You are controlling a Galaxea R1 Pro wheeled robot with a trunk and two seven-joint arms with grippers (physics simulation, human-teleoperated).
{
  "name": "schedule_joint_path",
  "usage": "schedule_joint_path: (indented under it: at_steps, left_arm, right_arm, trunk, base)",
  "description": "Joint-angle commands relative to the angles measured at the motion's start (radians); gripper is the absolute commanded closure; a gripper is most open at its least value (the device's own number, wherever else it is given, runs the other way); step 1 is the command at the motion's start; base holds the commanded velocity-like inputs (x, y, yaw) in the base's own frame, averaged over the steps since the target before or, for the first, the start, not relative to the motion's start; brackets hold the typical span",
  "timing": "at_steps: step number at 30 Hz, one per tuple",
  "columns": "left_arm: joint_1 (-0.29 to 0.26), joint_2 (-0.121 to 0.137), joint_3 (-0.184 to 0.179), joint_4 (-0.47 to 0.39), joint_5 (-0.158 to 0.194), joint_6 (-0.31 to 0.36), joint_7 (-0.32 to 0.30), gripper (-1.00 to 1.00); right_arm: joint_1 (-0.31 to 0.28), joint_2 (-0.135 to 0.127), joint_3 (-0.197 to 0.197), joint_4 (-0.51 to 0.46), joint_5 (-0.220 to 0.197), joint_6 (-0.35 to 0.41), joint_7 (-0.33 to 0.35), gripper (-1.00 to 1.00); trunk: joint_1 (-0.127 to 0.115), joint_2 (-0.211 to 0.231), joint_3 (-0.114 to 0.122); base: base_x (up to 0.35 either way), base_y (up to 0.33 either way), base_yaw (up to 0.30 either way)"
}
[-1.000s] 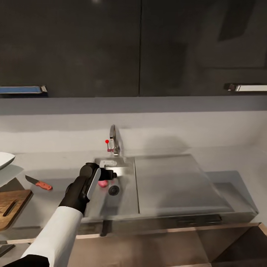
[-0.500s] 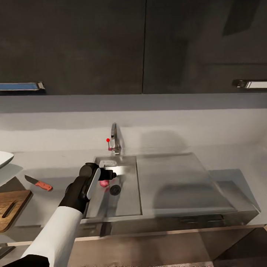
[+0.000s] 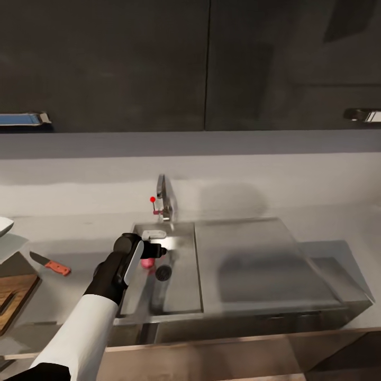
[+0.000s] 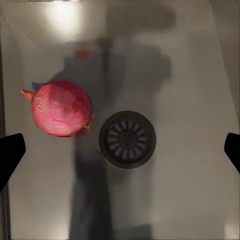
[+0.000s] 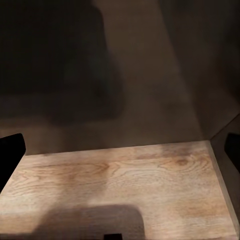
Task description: In the kitchen, take the Vidalia onion out of the sink, dice it on the chopping board with the paring knife, put the diced onion into the bowl on the countertop, then place both the paring knife and the chopping board into the sink.
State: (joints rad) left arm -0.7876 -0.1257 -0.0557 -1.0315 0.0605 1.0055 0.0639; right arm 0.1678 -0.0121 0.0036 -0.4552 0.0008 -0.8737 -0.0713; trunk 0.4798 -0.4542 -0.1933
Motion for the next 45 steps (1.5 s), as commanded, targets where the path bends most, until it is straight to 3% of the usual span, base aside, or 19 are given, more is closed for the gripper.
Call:
schedule_joint_path:
  at_steps: [1, 45]
  left_arm:
    - [-0.001, 0.000, -0.001, 0.000, 0.006, 0.004, 0.007, -1.00]
    - [-0.001, 0.006, -0.001, 0.028, 0.006, 0.004, 0.003, -1.00]
  right_arm:
    - [0.001, 0.000, 0.001, -0.002, 0.001, 0.000, -0.004, -1.00]
    - [0.001, 0.000, 0.002, -0.002, 0.001, 0.001, -0.004, -1.00]
  trunk:
    - [0.001, -0.002, -0.003]
    - [0.001, -0.002, -0.074]
  base:
    - [0.220, 0.000, 0.000]
    - [0.045, 0.030, 0.000]
